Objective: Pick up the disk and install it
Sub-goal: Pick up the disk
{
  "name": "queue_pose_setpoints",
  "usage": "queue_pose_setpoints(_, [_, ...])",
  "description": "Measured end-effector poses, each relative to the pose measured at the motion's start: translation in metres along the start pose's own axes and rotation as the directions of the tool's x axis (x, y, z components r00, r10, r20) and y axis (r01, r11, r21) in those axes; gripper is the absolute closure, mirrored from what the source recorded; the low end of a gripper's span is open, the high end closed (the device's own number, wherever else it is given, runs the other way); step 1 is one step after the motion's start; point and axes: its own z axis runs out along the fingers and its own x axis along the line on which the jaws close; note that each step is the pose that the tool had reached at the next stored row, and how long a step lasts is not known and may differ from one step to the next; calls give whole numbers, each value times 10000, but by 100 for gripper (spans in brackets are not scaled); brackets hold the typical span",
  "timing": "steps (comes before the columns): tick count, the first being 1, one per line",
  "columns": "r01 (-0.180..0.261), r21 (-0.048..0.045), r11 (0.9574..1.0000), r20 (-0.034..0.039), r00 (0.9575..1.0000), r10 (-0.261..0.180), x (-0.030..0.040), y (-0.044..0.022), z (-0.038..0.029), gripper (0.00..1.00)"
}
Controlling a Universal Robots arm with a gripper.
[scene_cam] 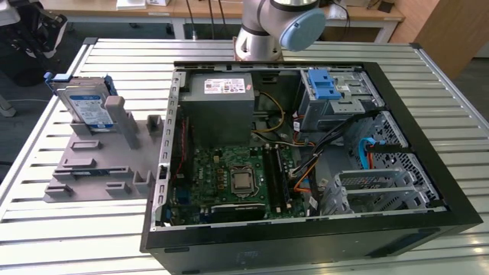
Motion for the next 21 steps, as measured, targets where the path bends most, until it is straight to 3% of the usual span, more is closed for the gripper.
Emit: queue_pose_setpoints(21, [888, -11, 9960, -37, 9960, -888, 0, 0, 0, 89])
